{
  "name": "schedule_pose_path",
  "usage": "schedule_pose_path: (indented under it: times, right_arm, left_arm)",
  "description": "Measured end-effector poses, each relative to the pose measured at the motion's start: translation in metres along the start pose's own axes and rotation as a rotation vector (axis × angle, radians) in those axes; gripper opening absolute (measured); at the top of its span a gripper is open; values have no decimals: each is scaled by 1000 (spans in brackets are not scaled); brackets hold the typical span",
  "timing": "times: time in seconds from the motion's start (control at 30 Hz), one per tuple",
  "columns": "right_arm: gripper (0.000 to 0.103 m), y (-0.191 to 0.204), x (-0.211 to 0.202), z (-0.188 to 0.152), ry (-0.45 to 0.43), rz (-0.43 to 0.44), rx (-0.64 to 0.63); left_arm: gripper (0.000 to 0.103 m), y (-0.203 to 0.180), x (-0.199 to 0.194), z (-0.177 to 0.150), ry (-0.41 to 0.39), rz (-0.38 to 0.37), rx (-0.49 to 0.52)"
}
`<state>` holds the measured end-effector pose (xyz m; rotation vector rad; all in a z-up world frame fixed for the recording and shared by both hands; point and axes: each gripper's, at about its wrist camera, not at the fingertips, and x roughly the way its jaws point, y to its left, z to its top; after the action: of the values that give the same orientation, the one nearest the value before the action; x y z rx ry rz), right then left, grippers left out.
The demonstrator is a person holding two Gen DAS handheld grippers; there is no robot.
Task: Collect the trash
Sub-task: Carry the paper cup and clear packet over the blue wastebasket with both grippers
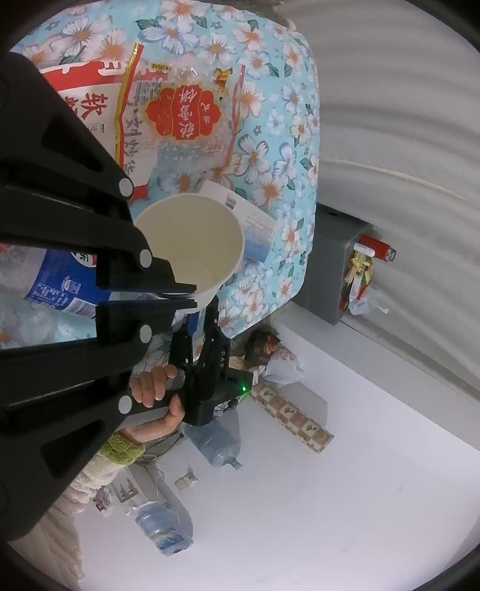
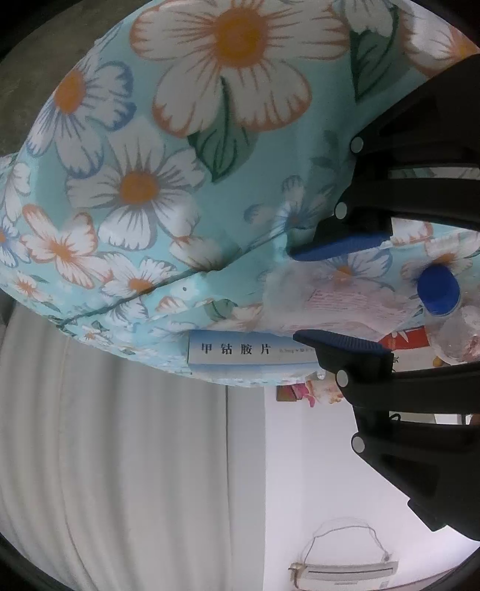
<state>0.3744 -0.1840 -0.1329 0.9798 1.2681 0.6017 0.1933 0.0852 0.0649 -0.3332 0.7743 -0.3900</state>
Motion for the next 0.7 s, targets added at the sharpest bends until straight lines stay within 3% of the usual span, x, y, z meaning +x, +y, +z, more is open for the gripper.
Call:
schedule_pose_path:
  times: [0.1, 0.17, 0.27, 0.37, 0.5, 0.7]
  right_arm:
    - [33, 3, 2, 3, -9, -23, -15]
    - [18, 3, 2, 2, -20, -50, -23]
    - [5, 7, 4, 1, -28, -37, -21]
    - [3, 12, -6, -4, -72, -18, -52]
    - [2, 25, -49, -19, -181, 7, -122]
    - [2, 30, -180, -63, -485, -44, -236]
  left_arm:
    - [1, -3, 2, -1, 0, -7, 2]
    - [1, -5, 1, -1, 0, -8, 2]
    - [1, -8, -1, -1, -4, -7, 5]
    - [1, -13, -5, -1, -8, -3, 12]
    - [1, -28, -7, 2, -12, -6, 37]
    - [1, -76, 8, 9, 9, -55, 113]
